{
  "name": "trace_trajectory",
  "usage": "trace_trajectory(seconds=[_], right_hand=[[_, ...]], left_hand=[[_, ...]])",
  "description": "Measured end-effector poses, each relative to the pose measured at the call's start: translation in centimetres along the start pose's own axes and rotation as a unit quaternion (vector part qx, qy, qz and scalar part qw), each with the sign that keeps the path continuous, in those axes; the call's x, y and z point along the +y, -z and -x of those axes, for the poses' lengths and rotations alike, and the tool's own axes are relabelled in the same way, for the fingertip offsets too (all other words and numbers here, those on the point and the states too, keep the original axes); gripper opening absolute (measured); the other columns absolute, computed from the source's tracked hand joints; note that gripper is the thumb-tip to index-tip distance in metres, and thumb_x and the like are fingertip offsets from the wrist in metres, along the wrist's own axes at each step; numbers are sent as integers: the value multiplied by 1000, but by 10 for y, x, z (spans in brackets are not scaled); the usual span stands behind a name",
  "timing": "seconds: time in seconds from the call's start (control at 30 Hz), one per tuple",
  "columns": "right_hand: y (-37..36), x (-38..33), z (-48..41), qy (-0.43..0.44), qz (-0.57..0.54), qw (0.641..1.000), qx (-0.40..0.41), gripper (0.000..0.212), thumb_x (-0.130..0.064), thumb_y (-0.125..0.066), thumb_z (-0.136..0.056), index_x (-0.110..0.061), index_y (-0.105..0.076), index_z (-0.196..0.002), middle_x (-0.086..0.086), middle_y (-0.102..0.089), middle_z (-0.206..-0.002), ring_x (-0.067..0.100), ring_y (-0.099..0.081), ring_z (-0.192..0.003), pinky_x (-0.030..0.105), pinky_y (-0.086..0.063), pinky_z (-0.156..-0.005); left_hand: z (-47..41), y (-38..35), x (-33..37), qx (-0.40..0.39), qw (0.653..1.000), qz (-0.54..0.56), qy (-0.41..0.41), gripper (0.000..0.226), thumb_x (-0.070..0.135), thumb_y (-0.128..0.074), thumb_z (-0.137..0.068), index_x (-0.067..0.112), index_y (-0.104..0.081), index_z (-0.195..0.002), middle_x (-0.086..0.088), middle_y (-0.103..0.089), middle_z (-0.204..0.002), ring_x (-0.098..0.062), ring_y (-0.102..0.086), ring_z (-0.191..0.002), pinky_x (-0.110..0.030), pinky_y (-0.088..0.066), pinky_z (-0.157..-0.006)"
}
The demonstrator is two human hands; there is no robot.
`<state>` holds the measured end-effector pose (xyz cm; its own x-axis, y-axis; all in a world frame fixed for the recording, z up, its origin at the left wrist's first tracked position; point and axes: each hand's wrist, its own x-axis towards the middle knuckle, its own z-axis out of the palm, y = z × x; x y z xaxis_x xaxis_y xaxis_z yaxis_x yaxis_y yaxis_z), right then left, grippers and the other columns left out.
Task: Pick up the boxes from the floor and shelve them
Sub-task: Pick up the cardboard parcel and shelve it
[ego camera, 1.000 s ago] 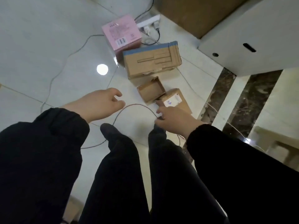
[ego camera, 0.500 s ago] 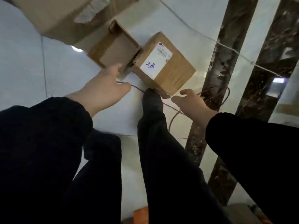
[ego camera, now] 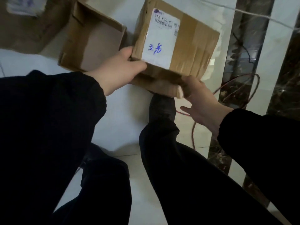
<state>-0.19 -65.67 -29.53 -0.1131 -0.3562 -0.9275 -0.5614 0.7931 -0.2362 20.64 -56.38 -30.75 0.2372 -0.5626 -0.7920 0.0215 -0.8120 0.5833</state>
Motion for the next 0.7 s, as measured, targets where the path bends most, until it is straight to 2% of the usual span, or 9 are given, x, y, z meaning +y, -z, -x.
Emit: trace_trajectory(seconds=[0.1, 0.23, 0.3, 0.37, 0.5, 0.57, 0.6, 0.63, 0.7], right_hand=[[-3, -30, 35, 65, -7, 998, 11, 42, -42, -68, -87, -35, -51, -124, -11, -60, -121, 17, -58, -114, 49, -46, -92], [-5, -78, 97, 173, 88, 978, 77, 31, -42, -64, -92, -36, -59, -122, -10, -68, -109, 19, -68, -104, 38, -60, -86], [-5, -98, 135, 224, 160, 956, 101, 7, -43, -60, -96, -41, -63, -102, -14, -68, -101, 16, -68, -98, 40, -61, -85], [-5, -114, 172, 278, 228, 926, 118, 14, -48, -59, -94, -37, -64, -87, -13, -68, -99, 15, -67, -97, 39, -59, -88], [-13, -152, 252, 370, 371, 836, 164, 40, -62, -62, -89, -26, -69, -105, 1, -43, -133, 20, -44, -129, 23, -34, -105], [-23, -170, 294, 398, 350, 840, 115, 31, -58, -66, -89, -29, -63, -98, -8, -43, -141, 12, -45, -129, 19, -34, -103], [-31, -178, 316, 397, 315, 860, 68, 27, -54, -68, -90, -28, -62, -96, -16, -54, -133, 8, -55, -118, 19, -42, -95], [-40, -186, 337, 393, 273, 878, 20, 24, -49, -69, -91, -26, -66, -95, -20, -66, -116, 6, -64, -103, 20, -50, -82], [-60, -202, 380, 416, 246, 874, -46, 10, -41, -70, -92, -32, -66, -92, -18, -71, -84, 0, -69, -80, 19, -54, -66]], left_hand=[[26, 5, 17, -13, 1000, 19, -15, 29, 31, -58, -95, 40, -55, -122, 29, -61, -98, 15, -58, -82, -9, -44, -62], [67, 34, 31, 45, 996, 70, -12, 33, 37, -62, -86, 30, -59, -118, 11, -67, -97, -11, -68, -90, -28, -57, -68], [93, 54, 42, 82, 992, 95, -28, 15, 31, -62, -92, 27, -58, -106, 11, -65, -89, -12, -66, -82, -32, -57, -65], [123, 77, 53, 122, 984, 125, -45, 6, 27, -61, -92, 24, -56, -93, 6, -63, -82, -15, -63, -73, -36, -58, -68], [195, 135, 78, 176, 962, 203, -46, 9, 39, -62, -75, 35, -59, -67, -1, -61, -81, -23, -59, -77, -48, -56, -75], [234, 167, 92, 219, 938, 265, -42, 14, 32, -62, -75, 31, -56, -63, 0, -55, -74, -21, -54, -71, -42, -48, -65], [256, 183, 102, 237, 924, 297, -42, 16, 27, -61, -76, 30, -54, -62, -2, -53, -74, -20, -52, -69, -42, -46, -64], [278, 200, 109, 255, 911, 321, -40, 19, 24, -59, -77, 29, -53, -60, -4, -52, -76, -20, -52, -68, -44, -48, -64], [327, 230, 126, 293, 891, 345, -45, 23, 23, -59, -81, 29, -51, -61, -6, -55, -79, -21, -55, -68, -48, -53, -69]])
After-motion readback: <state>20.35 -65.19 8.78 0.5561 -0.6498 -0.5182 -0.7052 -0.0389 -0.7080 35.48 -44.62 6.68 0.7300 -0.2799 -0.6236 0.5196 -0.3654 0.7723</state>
